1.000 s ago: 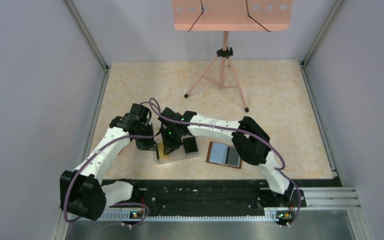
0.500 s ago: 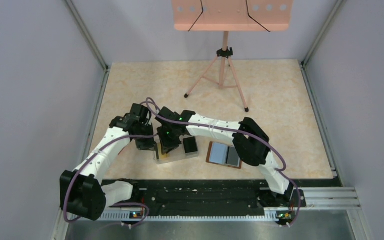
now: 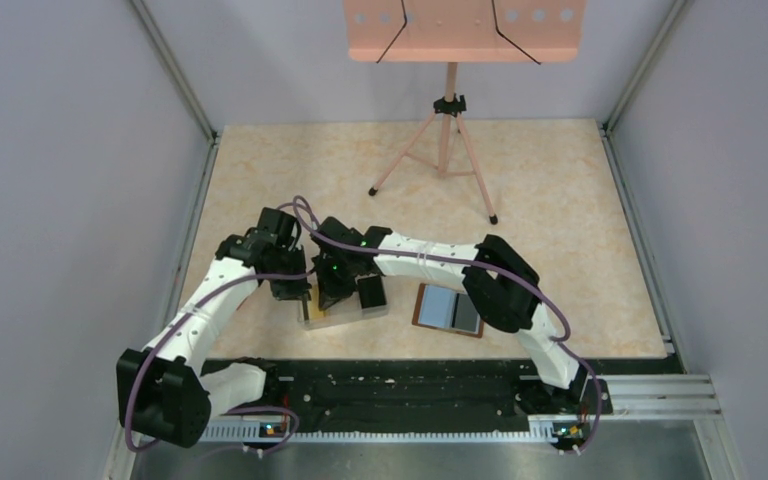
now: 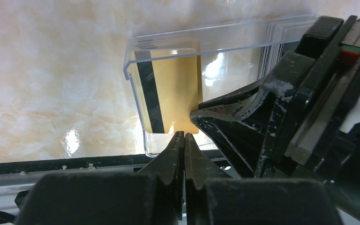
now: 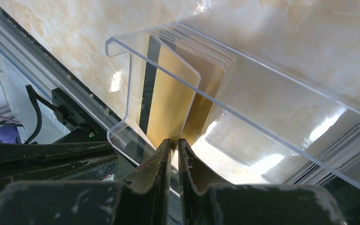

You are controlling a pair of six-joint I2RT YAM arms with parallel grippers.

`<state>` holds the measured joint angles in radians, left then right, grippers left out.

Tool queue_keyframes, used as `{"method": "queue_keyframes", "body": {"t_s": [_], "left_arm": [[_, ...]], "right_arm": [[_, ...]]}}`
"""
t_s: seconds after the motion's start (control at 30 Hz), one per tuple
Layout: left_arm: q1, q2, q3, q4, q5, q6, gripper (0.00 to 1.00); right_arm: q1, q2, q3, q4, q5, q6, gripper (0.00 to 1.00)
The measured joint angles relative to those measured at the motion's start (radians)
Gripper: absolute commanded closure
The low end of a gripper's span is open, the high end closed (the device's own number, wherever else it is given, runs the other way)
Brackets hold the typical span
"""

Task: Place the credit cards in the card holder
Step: Pick up the credit card from the storage box.

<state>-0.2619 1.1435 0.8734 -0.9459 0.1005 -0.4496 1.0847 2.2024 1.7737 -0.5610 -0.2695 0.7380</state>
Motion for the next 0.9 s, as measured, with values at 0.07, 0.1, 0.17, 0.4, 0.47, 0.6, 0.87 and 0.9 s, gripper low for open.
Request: {"method": "queue_keyframes", "body": {"t_s": [0.07, 0.1, 0.17, 0.4, 0.47, 0.6, 0.87, 0.9], "left_arm": [[0.000, -0.002, 0.000, -0.001, 0.000, 0.000, 0.97], [0.000, -0.002, 0.000, -0.001, 0.000, 0.000, 0.97], [0.000, -0.002, 0.000, -0.002, 0.000, 0.000, 0.97], [0.000, -0.019, 0.000, -0.003, 0.000, 0.000, 0.97], [0.000, -0.027, 0.000, -0.003, -0.001, 0.000, 0.97], [0.000, -0.034, 0.000, -0.003, -0.001, 0.000, 0.97], [0.000, -0.037, 0.000, -0.010, -0.006, 0.000, 0.96], [0.001, -0.038, 0.000, -0.013, -0.010, 0.000, 0.96]], "right_arm": [[0.000, 0.000, -0.014, 0.026, -0.012, 0.009, 0.87], [0.000, -0.001, -0.022, 0.042, -0.018, 0.014, 0.86], [0.000, -0.005, -0.047, 0.077, -0.027, 0.025, 0.85], [-0.002, -0.044, -0.150, 0.205, -0.072, 0.078, 0.84], [-0.002, -0.055, -0.177, 0.241, -0.085, 0.094, 0.84], [-0.004, -0.063, -0.200, 0.295, -0.110, 0.117, 0.83], [-0.008, -0.068, -0.229, 0.380, -0.147, 0.153, 0.67], [-0.009, -0.068, -0.231, 0.382, -0.148, 0.156, 0.64]]}}
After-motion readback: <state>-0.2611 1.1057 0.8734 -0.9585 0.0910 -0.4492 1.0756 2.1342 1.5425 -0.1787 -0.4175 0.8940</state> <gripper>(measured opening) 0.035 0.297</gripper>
